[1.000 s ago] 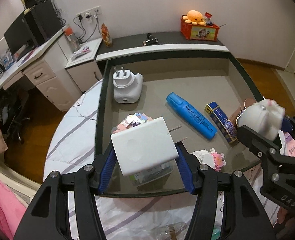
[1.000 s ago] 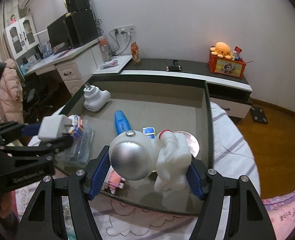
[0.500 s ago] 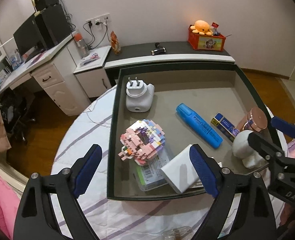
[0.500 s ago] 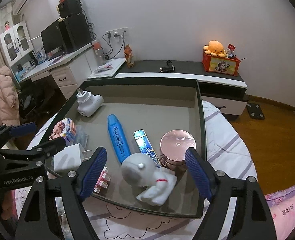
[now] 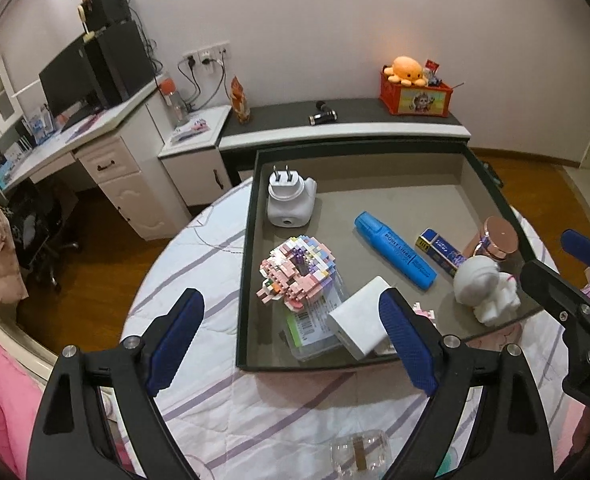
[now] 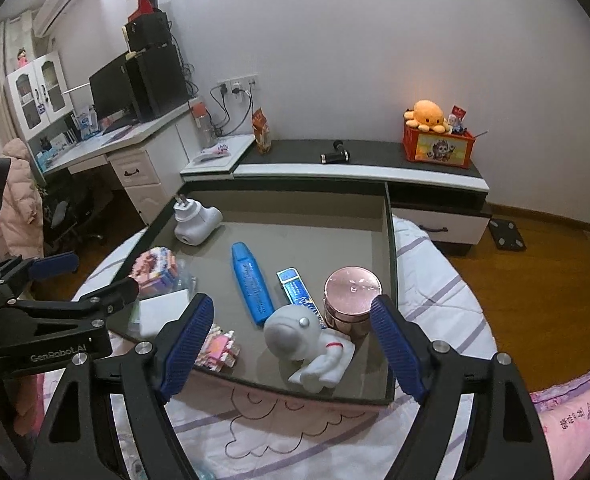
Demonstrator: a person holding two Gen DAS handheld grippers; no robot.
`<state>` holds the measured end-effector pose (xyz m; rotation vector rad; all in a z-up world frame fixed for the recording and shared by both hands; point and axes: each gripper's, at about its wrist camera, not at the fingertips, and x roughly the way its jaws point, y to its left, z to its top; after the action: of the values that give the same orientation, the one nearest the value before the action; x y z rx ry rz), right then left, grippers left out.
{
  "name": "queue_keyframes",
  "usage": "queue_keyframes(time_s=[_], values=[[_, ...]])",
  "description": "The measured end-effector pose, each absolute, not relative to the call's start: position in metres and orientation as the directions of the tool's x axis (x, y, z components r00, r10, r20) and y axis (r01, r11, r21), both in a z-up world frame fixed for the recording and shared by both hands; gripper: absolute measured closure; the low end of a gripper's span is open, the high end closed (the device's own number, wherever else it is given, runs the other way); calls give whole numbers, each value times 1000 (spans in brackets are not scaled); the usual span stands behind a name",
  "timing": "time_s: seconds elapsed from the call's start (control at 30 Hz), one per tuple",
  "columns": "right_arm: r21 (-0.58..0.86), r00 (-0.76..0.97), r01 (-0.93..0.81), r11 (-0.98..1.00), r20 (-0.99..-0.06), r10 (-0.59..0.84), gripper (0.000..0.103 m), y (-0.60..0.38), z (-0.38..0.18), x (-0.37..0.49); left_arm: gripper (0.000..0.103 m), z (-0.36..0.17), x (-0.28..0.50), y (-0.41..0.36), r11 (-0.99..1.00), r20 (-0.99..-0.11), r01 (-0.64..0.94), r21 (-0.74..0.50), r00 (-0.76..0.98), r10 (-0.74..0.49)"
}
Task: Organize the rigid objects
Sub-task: 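Withdraw both open tools from the box toward the glass bottle and brush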
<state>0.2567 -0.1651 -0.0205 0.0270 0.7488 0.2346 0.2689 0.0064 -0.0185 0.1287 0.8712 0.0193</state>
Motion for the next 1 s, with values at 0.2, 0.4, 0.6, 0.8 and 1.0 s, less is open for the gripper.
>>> queue_keyframes(time_s=[0.2, 0.4, 0.6, 0.8, 1.0], values=[[77, 754, -216, 973, -620, 217, 21, -161, 4, 222, 12, 7, 232, 6, 992, -709, 32, 123, 702, 65], [56, 805, -215, 975, -556, 209, 21, -160, 29, 180, 9, 33, 187, 7, 991, -647, 28, 128, 760, 62], [42, 842, -213, 976, -499, 205, 21, -162, 49, 136, 2, 56, 139, 6, 991, -565, 14, 136, 823, 66], [34, 868, -210, 977, -454, 202, 21, -163, 60, 93, 0, 69, 96, 8, 992, -513, 4, 125, 856, 61], [28, 888, -209, 977, -414, 202, 19, -164, 68, 60, 0, 76, 62, 14, 992, -467, -25, 123, 881, 80]])
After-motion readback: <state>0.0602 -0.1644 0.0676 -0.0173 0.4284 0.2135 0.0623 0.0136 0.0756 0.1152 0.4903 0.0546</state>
